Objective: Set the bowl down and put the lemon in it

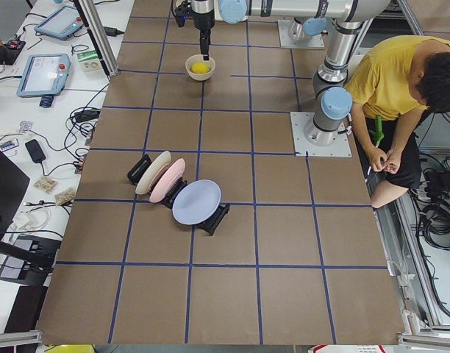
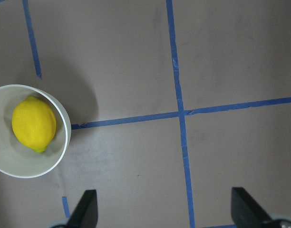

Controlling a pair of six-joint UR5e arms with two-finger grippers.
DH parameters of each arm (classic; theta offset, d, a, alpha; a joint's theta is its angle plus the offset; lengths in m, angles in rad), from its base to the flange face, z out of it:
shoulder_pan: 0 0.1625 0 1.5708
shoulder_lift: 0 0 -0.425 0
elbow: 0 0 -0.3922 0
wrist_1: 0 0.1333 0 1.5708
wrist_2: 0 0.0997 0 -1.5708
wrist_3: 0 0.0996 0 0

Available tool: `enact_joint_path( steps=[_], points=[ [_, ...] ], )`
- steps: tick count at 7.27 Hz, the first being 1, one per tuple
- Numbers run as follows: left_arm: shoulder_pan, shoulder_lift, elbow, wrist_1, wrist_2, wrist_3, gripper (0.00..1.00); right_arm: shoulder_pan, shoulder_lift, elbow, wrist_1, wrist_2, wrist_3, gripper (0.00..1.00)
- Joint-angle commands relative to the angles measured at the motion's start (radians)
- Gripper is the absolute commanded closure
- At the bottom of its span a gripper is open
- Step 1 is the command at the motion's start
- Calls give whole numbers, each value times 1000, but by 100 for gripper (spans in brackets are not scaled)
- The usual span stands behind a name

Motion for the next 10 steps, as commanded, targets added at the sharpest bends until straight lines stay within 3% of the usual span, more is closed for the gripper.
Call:
enact_joint_path(
  steps=[1,7,10],
  points=[
    [0,2,-6,-1,0,-1,0,-38,-18,3,47,-1,9,0],
    [0,-2,-7,1,0,1,0,-43,-68,29,52,-3,4,0],
    [0,-2,-6,1,-2,-1,0,-38,-71,36,52,-60,-6,0]
  ],
)
